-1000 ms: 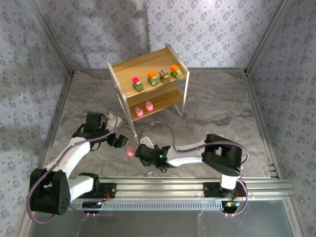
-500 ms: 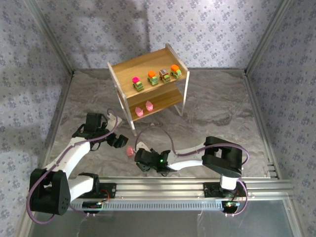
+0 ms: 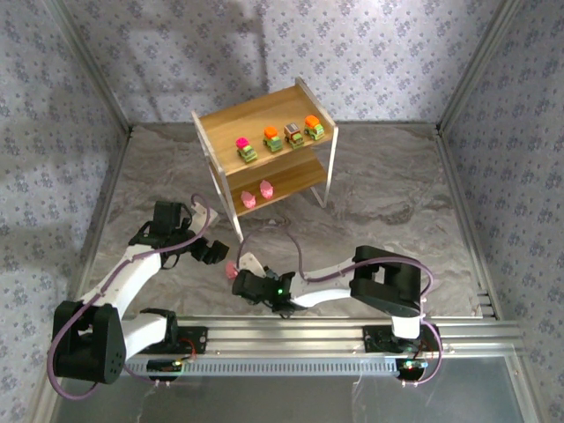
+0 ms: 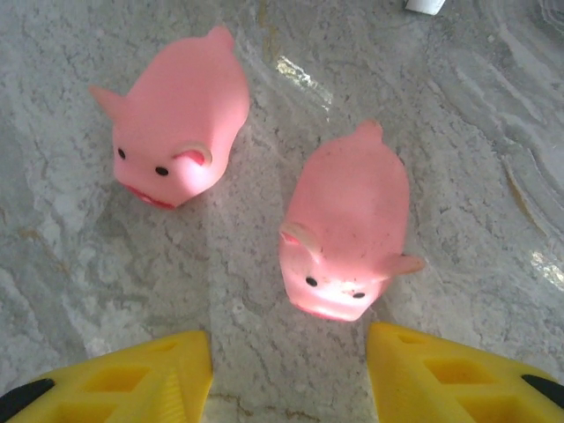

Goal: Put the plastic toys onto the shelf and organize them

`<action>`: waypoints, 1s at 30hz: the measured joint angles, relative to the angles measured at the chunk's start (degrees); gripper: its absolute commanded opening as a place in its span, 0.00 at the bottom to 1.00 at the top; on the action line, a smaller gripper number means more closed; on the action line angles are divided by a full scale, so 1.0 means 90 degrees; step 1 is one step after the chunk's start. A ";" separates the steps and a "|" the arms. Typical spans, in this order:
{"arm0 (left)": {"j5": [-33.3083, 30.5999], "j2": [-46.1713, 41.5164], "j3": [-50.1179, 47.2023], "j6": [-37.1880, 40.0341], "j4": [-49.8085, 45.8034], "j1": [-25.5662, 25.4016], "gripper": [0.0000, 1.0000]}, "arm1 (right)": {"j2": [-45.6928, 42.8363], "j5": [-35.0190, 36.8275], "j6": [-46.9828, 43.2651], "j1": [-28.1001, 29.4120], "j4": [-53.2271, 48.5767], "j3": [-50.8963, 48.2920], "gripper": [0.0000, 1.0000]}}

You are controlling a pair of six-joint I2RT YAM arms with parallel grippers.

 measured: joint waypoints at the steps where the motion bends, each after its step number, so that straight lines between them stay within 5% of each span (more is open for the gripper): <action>1: 0.0002 0.0000 0.0000 0.0000 0.0000 0.0000 0.96 | 0.0027 0.0044 0.0024 0.0000 0.0000 0.0032 0.51; 18: 0.0002 0.0002 0.0000 0.0000 -0.0002 0.0000 0.96 | 0.0226 0.0476 0.0289 -0.0005 0.0172 0.0158 0.33; 30: 0.0002 0.0012 -0.0002 0.0000 -0.0005 0.0000 0.96 | -0.0080 0.0869 0.0194 -0.0007 0.0221 -0.0250 0.32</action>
